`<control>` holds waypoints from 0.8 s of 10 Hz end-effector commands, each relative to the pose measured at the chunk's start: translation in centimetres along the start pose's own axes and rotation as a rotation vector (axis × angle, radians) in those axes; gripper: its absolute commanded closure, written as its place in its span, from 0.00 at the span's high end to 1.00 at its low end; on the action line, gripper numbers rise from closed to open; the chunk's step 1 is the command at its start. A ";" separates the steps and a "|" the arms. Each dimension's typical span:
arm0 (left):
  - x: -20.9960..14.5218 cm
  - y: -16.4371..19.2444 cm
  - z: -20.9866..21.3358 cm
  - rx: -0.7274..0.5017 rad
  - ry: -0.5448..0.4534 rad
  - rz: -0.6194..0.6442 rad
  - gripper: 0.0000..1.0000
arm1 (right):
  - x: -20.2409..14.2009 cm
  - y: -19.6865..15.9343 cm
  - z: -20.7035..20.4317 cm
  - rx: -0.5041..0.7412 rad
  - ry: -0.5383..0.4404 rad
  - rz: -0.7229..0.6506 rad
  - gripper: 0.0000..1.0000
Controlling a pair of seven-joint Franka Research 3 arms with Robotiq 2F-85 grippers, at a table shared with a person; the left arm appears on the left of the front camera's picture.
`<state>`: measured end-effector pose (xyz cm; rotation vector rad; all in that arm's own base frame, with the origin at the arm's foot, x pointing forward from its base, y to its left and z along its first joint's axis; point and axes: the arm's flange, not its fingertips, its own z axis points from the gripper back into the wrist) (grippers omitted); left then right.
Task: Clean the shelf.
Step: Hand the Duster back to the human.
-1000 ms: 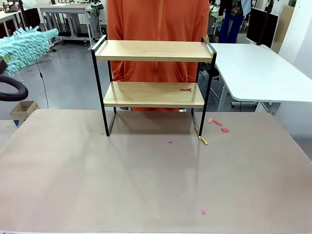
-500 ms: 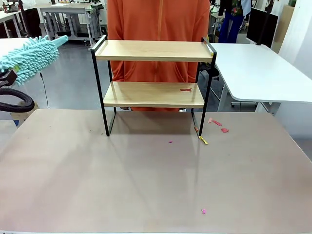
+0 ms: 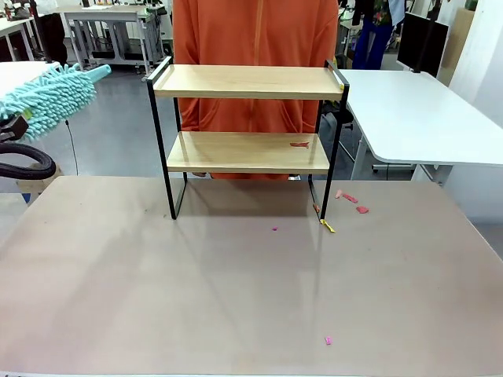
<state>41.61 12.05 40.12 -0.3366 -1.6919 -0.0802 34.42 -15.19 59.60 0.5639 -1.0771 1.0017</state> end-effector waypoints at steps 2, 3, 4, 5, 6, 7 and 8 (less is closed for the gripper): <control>0.6 -0.1 0.1 -0.004 -0.011 -0.014 0.17 | 0.1 0.0 0.1 0.001 0.000 0.009 1.00; 0.6 -0.1 0.1 -0.004 -0.011 -0.014 0.17 | 0.1 0.0 0.1 0.001 0.000 0.009 1.00; 0.6 -0.1 0.1 -0.004 -0.011 -0.014 0.17 | 0.1 0.0 0.1 0.001 0.000 0.009 1.00; 0.6 -0.1 0.1 -0.004 -0.011 -0.014 0.17 | 0.1 0.0 0.1 0.001 0.000 0.009 1.00; 0.6 -0.1 0.1 -0.004 -0.011 -0.014 0.17 | 0.1 0.0 0.1 0.001 0.000 0.009 1.00; 0.6 -0.1 0.1 -0.004 -0.011 -0.014 0.17 | 0.1 0.0 0.1 0.001 0.000 0.009 1.00; 0.6 -0.1 0.1 -0.004 -0.011 -0.014 0.17 | 0.1 0.0 0.1 0.001 0.000 0.009 1.00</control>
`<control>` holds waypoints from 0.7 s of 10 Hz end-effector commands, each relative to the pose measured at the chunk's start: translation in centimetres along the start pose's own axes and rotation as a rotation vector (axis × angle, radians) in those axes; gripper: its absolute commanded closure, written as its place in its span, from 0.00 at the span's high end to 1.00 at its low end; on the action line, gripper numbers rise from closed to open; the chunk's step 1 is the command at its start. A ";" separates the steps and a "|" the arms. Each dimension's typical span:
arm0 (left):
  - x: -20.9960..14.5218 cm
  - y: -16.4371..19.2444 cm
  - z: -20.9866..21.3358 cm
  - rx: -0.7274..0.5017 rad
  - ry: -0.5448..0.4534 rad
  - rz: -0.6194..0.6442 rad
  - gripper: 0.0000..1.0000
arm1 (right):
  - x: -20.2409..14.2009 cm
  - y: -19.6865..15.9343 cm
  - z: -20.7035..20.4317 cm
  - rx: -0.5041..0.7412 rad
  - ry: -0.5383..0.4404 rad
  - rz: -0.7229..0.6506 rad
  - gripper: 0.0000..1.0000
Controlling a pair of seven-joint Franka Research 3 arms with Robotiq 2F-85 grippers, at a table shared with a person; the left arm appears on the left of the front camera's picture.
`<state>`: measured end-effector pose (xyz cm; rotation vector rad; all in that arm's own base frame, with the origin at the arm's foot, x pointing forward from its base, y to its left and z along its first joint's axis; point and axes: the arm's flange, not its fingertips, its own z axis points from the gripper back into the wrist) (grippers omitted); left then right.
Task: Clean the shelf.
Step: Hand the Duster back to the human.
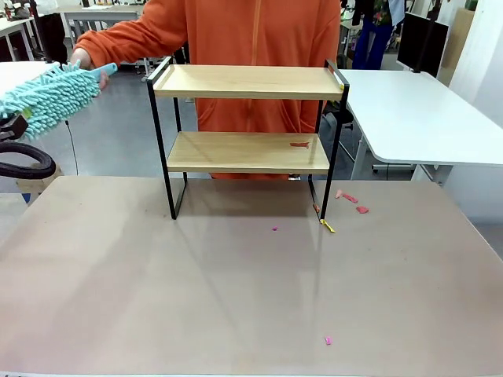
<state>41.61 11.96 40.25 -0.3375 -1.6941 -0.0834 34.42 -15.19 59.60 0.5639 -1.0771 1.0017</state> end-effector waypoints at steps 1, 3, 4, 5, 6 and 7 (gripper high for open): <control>0.5 0.0 0.1 -0.001 -0.009 -0.012 0.17 | 0.1 0.0 0.1 0.001 0.000 0.009 1.00; 0.5 0.0 0.1 -0.001 -0.009 -0.012 0.17 | 0.1 0.0 0.1 0.001 0.000 0.009 1.00; 0.0 -0.1 -0.1 -0.003 0.000 0.000 0.75 | 0.1 0.0 0.1 0.001 0.000 0.009 1.00; 0.7 -0.4 0.4 -0.003 0.008 0.037 0.75 | 0.1 0.0 0.1 0.001 0.000 0.009 1.00; 1.7 -0.4 0.8 -0.004 0.015 0.063 1.00 | 0.1 0.0 0.1 0.001 0.000 0.009 1.00; 3.1 -0.5 1.0 -0.012 0.035 0.093 0.79 | 0.1 0.0 0.1 0.001 0.000 0.009 1.00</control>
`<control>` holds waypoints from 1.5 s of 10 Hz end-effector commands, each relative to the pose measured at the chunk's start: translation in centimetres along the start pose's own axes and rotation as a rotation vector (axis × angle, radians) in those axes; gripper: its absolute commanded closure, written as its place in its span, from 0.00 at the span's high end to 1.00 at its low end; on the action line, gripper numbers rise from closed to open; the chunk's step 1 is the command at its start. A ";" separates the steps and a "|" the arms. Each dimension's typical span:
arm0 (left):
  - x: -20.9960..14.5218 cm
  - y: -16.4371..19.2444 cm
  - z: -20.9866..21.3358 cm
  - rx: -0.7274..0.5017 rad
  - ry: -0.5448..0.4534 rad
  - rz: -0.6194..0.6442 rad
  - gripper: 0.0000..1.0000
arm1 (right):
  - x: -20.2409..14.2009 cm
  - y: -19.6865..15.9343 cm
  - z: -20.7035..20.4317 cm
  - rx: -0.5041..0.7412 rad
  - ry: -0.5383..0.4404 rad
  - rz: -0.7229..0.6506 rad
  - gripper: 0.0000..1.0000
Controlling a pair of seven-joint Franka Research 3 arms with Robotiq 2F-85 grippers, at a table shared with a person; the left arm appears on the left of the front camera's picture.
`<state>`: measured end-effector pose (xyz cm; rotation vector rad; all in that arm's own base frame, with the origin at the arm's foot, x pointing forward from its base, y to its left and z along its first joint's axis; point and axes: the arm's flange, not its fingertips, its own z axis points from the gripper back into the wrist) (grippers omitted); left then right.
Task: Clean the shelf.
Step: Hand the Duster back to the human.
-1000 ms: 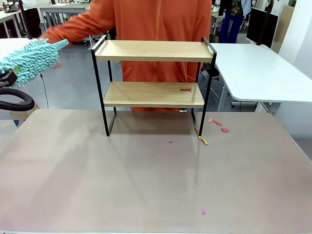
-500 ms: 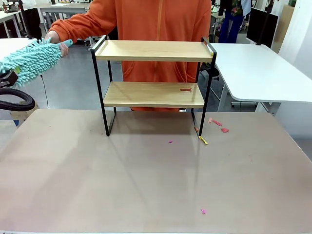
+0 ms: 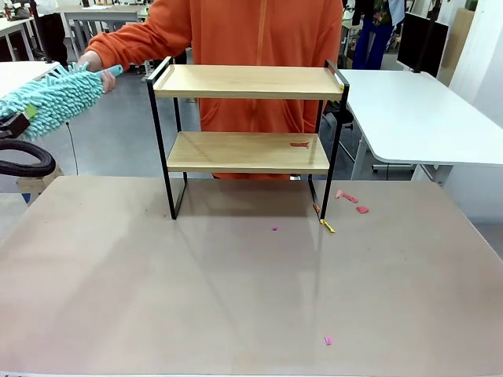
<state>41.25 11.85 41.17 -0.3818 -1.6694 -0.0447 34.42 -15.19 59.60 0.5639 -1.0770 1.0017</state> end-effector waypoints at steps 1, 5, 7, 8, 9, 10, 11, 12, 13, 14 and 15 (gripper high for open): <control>3.9 -0.5 1.2 -0.007 0.026 0.072 1.00 | 0.1 0.0 0.1 0.001 0.000 0.009 1.00; 15.4 0.6 4.1 -0.026 -0.063 0.262 1.00 | 0.1 0.0 0.1 0.001 0.000 0.009 1.00; 20.2 3.3 6.6 -0.013 -0.138 0.395 1.00 | 0.1 0.0 0.1 0.001 0.000 0.009 1.00; 21.8 4.9 7.8 -0.003 -0.175 0.447 1.00 | 0.1 0.0 0.1 0.001 0.000 0.009 1.00; 22.9 6.4 8.9 0.017 -0.213 0.472 1.00 | 0.1 0.0 0.1 0.001 0.000 0.009 1.00; 23.1 7.2 9.2 0.016 -0.217 0.494 1.00 | 0.1 0.0 0.1 0.001 0.000 0.009 1.00; 22.8 7.5 9.1 0.012 -0.215 0.481 1.00 | 0.1 0.0 0.1 0.001 0.000 0.009 1.00; 21.8 8.2 8.0 0.029 -0.162 0.451 1.00 | 0.1 0.0 0.1 0.001 0.000 0.009 1.00; 23.2 7.3 10.0 0.038 -0.229 0.480 1.00 | 0.1 0.0 0.1 0.001 0.000 0.009 1.00; 23.2 7.3 10.0 0.038 -0.229 0.480 1.00 | 0.1 0.0 0.1 0.001 0.000 0.009 1.00; 23.2 7.3 10.0 0.038 -0.229 0.480 1.00 | 0.1 0.0 0.1 0.001 0.000 0.009 1.00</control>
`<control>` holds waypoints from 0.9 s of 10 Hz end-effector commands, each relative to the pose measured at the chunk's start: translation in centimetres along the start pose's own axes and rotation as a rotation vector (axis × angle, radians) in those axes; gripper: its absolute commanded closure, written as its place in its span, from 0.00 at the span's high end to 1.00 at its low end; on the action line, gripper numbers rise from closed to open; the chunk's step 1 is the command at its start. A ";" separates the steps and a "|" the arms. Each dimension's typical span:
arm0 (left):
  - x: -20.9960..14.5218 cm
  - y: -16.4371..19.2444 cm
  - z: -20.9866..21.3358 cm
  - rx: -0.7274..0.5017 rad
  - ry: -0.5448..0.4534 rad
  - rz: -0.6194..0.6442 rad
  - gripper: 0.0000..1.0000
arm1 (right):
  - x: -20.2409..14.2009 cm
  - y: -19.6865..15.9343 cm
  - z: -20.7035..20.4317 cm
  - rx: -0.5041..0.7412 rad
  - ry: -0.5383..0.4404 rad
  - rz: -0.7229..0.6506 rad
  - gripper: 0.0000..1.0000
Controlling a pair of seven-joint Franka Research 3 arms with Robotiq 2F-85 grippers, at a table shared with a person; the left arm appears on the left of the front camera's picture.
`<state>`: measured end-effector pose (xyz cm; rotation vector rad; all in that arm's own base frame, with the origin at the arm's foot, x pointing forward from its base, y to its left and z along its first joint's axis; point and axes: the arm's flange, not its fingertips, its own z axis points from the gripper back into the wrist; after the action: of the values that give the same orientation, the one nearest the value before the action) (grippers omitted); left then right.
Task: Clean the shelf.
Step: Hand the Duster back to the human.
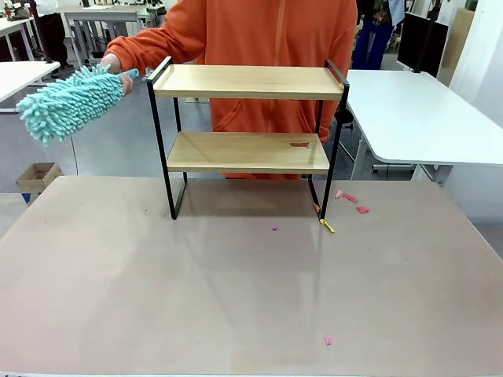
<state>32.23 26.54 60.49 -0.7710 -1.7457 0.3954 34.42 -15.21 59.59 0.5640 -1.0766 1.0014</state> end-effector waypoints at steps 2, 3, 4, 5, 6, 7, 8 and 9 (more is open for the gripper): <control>0.3 -0.5 0.3 -0.002 -0.013 0.001 1.00 | 0.1 0.0 0.1 0.001 0.000 0.010 1.00; 0.3 -0.5 0.3 -0.002 -0.013 0.001 1.00 | 0.1 0.0 0.1 0.001 0.000 0.010 1.00; 0.3 -0.5 0.3 -0.002 -0.013 0.001 1.00 | 0.1 0.0 0.1 0.001 0.000 0.010 1.00; 0.3 -0.5 0.3 -0.002 -0.013 0.001 1.00 | 0.1 0.0 0.1 0.001 0.000 0.010 1.00; 0.3 -0.5 0.3 -0.002 -0.013 0.001 1.00 | 0.1 0.0 0.1 0.001 0.000 0.010 1.00; 0.3 -0.5 0.3 -0.002 -0.013 0.001 1.00 | 0.1 0.0 0.1 0.001 0.000 0.010 1.00; 0.3 -0.5 0.3 -0.002 -0.013 0.001 1.00 | 0.1 0.0 0.1 0.001 0.000 0.010 1.00; 0.3 -0.5 0.3 -0.002 -0.013 0.001 1.00 | 0.1 0.0 0.1 0.001 0.000 0.010 1.00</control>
<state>31.84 26.52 60.87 -0.7672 -1.7559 0.3916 34.42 -15.21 59.59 0.5640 -1.0766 1.0014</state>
